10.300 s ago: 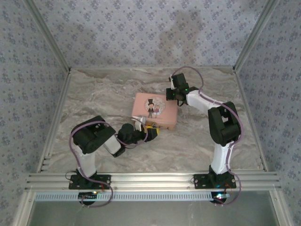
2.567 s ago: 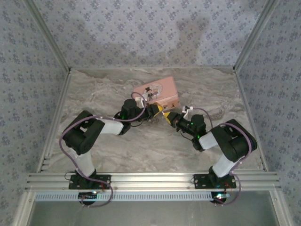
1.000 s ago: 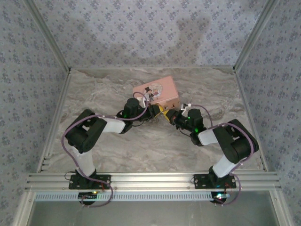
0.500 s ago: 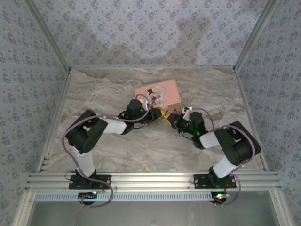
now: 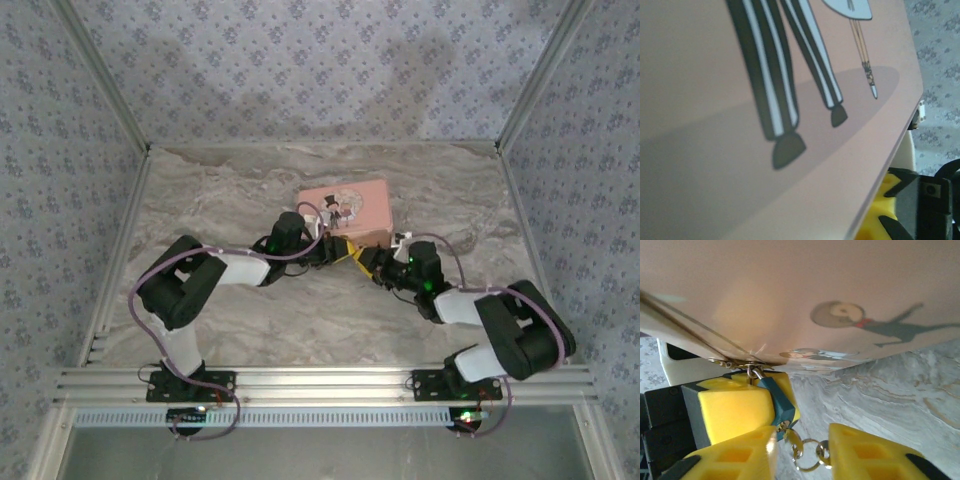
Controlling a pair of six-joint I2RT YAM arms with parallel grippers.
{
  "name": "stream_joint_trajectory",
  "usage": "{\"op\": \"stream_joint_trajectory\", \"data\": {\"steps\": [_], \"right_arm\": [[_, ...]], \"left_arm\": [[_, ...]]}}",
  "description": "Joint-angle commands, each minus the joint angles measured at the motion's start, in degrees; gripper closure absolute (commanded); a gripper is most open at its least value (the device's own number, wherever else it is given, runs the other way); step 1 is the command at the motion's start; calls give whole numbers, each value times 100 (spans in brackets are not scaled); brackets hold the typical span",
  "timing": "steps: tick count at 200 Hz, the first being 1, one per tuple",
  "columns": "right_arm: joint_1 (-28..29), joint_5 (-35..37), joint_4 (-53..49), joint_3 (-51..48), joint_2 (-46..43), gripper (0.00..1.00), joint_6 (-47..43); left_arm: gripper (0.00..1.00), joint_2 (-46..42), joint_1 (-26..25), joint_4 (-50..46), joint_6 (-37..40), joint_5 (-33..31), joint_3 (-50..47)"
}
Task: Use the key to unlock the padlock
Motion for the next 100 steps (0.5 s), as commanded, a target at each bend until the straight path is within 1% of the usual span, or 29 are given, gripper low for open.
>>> {"op": "stream_joint_trajectory", "data": {"steps": [1, 28, 63, 79, 100], "right_arm": [[-48, -73, -825, -82, -529, 60, -518], [-113, 37, -1985, -98, -1287, 59, -1079], [-32, 534, -4185, 240, -2386, 59, -2249], [24, 778, -4915, 415, -2643, 60, -2743], [190, 1091, -5523, 692, -2756, 63, -3267]], "left_arm": [[100, -163, -82, -263, -50, 560, 242], [100, -135, -62, -375, -33, 565, 334], [100, -124, -63, -638, 28, 545, 390], [100, -115, -65, -733, 38, 525, 404], [100, -82, -62, -900, 21, 529, 477]]}}
